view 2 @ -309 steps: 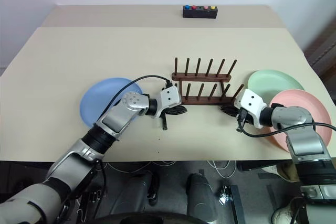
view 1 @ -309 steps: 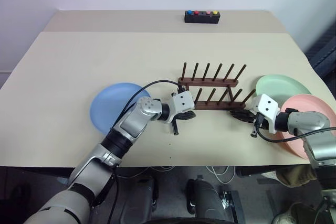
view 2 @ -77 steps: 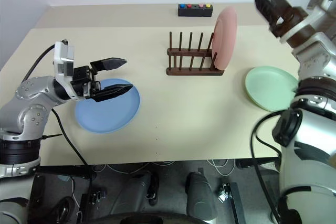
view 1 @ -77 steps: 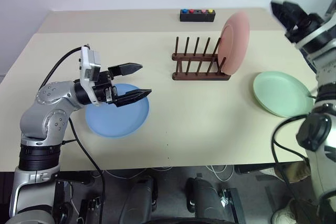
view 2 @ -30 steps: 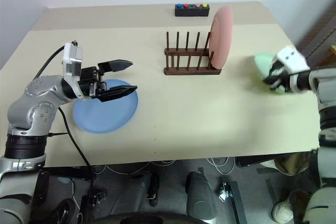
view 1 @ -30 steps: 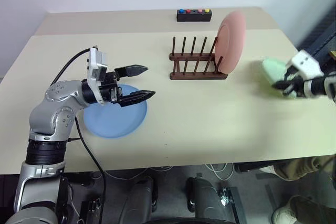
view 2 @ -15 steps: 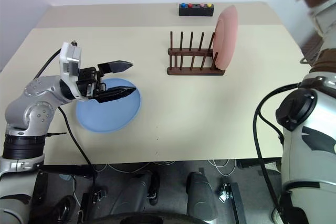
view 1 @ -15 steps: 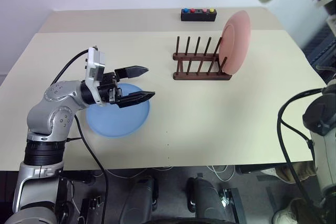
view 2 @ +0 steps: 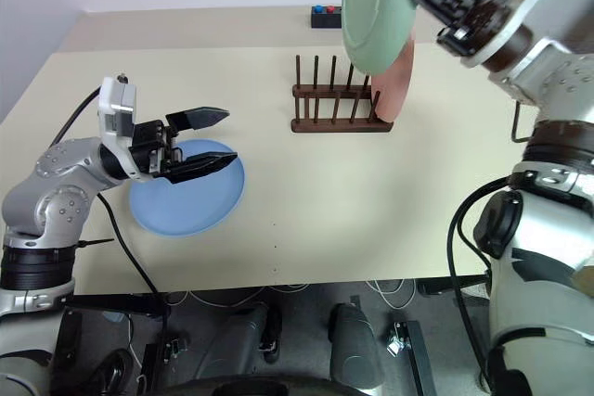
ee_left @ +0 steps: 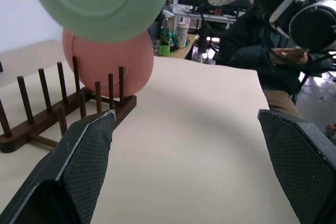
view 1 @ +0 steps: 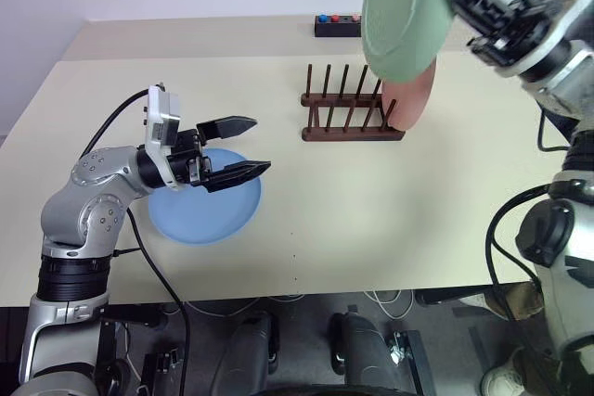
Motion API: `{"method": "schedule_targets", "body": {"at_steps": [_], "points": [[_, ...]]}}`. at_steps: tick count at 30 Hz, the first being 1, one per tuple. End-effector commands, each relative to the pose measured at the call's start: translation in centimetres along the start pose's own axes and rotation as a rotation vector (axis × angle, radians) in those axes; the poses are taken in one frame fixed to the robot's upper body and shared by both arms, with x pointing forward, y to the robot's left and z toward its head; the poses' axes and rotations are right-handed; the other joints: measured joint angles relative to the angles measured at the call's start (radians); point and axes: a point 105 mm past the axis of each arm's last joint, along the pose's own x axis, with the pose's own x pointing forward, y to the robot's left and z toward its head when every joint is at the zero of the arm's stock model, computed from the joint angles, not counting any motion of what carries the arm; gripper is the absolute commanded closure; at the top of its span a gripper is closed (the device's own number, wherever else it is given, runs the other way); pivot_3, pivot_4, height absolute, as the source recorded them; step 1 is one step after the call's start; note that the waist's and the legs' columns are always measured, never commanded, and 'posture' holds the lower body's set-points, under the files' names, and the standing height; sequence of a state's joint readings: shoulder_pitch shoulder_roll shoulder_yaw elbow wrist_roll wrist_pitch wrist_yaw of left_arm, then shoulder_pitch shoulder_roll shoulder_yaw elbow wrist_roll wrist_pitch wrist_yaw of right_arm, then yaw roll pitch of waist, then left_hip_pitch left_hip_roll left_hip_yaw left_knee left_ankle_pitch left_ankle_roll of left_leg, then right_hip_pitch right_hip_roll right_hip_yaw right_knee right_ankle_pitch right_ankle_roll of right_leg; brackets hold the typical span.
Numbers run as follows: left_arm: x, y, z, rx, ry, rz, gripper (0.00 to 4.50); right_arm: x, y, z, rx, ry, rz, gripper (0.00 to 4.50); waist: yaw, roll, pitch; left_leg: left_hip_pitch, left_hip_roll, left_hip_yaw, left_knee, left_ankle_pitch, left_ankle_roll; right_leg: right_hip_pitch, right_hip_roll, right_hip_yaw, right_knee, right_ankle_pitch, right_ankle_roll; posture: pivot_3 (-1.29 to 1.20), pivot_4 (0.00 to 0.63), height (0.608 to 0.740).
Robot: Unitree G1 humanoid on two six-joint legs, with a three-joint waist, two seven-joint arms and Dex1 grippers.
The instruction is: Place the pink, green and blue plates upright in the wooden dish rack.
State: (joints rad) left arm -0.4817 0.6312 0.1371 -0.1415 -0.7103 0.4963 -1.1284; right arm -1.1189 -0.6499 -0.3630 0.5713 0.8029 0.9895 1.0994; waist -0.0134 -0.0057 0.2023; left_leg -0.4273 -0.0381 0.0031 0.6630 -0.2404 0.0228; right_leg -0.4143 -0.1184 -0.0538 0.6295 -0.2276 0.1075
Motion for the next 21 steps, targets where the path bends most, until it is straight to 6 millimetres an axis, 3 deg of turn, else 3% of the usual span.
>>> {"method": "schedule_targets", "body": {"at_steps": [1, 7, 21], "points": [[-0.2, -0.4, 1.1, 0.047, -0.02, -0.01, 0.0, 1.2, 1.1, 0.1, -0.07, 0.006, 0.036, 4.47, 0.0, 0.0, 0.0, 0.0, 0.0, 0.0, 0.0, 0.0, 0.0, 0.0, 0.0, 0.0, 0.0, 0.0, 0.0, 0.0, 0.15, 0.735], [-0.1, -0.4, 1.1, 0.048, -0.016, -0.015, 0.0, 2.4, 0.3, -1.4, -0.075, 0.011, 0.006, 4.47, 0.003, 0.0, 0.0, 0.0, 0.0, 0.0, 0.0, 0.0, 0.0, 0.0, 0.0, 0.0, 0.0, 0.0, 0.0, 0.0, 0.15, 0.735], [-0.2, -0.6, 1.1, 0.058, -0.013, -0.002, 0.0, 2.3, -1.1, -0.1, -0.127, -0.066, -0.075, 4.47, 0.0, 0.0, 0.0, 0.0, 0.0, 0.0, 0.0, 0.0, 0.0, 0.0, 0.0, 0.0, 0.0, 0.0, 0.0, 0.0, 0.15, 0.735]]}}
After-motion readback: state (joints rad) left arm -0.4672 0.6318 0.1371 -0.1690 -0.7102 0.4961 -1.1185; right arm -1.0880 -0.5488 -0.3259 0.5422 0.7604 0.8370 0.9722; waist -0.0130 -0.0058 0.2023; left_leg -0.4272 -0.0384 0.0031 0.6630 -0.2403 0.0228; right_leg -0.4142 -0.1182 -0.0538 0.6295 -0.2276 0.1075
